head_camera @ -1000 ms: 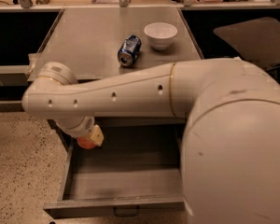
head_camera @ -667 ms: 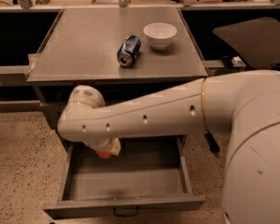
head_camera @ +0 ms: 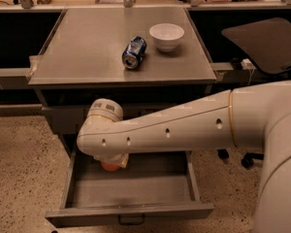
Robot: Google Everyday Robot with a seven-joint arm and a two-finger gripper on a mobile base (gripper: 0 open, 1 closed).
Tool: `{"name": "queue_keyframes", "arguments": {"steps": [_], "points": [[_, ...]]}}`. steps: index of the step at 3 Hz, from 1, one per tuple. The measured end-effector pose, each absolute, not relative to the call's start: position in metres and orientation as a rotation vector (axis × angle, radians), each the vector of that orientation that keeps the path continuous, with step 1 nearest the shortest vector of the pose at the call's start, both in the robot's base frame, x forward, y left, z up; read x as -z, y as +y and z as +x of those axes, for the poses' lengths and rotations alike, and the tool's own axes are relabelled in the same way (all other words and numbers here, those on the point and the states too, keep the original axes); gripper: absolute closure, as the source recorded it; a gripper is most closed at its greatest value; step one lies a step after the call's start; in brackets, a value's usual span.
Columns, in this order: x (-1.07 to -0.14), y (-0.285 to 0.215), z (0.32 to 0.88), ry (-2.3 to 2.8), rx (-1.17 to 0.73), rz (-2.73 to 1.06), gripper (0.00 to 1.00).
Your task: Place apple into middle drawer
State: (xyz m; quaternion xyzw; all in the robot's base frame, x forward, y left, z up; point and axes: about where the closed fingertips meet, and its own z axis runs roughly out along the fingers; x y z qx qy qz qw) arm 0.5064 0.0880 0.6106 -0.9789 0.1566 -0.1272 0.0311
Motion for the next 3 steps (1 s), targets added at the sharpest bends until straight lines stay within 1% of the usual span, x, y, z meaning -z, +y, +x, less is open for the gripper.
{"name": "queue_keyframes", "arguments": {"steps": [1, 2, 3], "points": [[-0.584, 0.098, 0.532, 0.400, 0.328, -2.919, 1.00], [-0.521, 0.105, 0.551, 0.385, 0.195, -2.909, 1.00], [-0.476, 0.104, 0.557, 0.379, 0.089, -2.911, 1.00]]}}
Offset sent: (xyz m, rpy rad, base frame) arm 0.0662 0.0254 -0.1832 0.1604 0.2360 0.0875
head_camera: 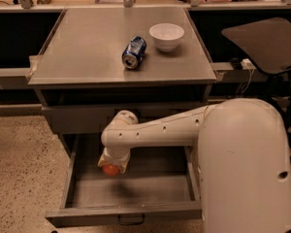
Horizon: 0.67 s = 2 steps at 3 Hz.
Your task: Place apple into middle drawer
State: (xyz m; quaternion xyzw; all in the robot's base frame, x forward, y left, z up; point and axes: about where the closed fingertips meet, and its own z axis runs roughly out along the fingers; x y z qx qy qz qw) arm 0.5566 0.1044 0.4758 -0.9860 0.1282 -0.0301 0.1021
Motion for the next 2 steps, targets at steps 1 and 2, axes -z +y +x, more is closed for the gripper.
{"name": "queue_keyframes", "arguments": {"steps": [1, 2], "points": [[-0.435, 0.104, 0.554, 0.349, -0.036, -2.931, 0.96], [-0.415, 0.102, 0.552, 0.325, -0.085, -2.955, 0.73]]}}
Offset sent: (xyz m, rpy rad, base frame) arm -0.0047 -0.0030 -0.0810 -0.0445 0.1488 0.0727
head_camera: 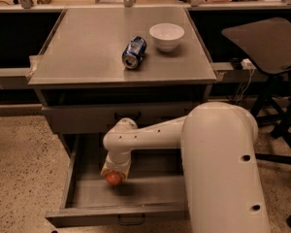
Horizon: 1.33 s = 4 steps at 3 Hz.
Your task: Place apple into middle drawer
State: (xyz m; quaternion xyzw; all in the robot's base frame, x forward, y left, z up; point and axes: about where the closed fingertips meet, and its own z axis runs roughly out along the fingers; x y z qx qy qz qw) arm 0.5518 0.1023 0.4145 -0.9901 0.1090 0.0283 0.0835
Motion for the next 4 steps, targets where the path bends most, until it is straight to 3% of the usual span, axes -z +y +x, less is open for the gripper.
{"name": "queue_keyframes", "arguments": {"steps": [3, 4], "points": [[-0.3851, 0.0997, 0.5330, 0.274, -0.007, -2.908, 0.04], [-0.3850, 0.0997, 0.5329, 0.275, -0.008, -2.909, 0.00]]}}
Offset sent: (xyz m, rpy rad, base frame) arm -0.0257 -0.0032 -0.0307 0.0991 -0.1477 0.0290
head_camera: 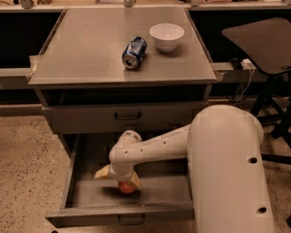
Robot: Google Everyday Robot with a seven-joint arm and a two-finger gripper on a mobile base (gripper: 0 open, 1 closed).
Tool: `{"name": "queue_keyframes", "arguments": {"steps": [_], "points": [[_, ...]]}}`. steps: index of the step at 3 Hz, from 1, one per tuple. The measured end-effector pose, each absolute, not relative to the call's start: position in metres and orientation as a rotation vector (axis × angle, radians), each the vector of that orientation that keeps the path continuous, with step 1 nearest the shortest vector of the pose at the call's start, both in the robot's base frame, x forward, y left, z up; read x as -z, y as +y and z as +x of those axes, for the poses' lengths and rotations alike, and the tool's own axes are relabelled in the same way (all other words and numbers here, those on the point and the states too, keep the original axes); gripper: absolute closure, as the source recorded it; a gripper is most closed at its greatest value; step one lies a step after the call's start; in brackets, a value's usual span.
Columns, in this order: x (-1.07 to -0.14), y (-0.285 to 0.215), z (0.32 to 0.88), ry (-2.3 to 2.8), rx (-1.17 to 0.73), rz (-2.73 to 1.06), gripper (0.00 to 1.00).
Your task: Place apple into middle drawer
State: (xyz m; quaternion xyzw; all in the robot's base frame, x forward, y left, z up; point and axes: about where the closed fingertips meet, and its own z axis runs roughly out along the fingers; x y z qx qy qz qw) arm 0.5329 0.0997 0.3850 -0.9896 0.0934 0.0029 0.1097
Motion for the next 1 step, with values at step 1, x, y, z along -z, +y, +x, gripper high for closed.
{"name": "queue_keyframes", "arguments": {"steps": [1], "points": [[-0.3850, 0.0997, 0.5329, 0.275, -0.008, -2.909, 0.00]]}}
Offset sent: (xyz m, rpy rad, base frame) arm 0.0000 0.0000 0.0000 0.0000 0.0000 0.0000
